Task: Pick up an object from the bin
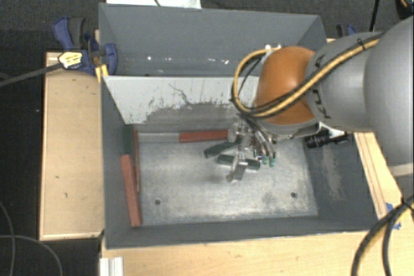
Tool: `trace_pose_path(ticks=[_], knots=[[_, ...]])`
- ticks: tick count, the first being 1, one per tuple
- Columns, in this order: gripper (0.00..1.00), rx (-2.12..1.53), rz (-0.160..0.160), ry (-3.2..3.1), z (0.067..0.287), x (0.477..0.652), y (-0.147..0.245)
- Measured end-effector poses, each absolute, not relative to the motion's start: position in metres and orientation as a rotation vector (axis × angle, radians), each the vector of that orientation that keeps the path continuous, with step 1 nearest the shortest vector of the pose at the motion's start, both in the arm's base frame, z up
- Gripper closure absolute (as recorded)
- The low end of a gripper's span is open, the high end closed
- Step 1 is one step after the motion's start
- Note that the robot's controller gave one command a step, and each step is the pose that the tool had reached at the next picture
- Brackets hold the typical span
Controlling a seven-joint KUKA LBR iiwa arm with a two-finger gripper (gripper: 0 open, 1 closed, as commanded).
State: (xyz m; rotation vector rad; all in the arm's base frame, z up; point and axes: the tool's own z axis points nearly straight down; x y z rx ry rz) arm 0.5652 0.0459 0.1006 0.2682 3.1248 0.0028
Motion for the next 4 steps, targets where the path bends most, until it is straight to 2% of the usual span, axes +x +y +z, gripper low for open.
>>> trace_pose_path(ticks=[1, 2, 3, 4], knots=[[0.0, 0.415, 0.002, 3.113, 0.07, 0.567, 0.052], [0.0, 0.409, 0.001, 3.112, 0.071, 0.568, 0.052], [1.0, 0.406, 0.003, 3.107, 0.073, 0.569, 0.052], [1.0, 0.398, 0.004, 3.109, 0.118, 0.571, 0.052]])
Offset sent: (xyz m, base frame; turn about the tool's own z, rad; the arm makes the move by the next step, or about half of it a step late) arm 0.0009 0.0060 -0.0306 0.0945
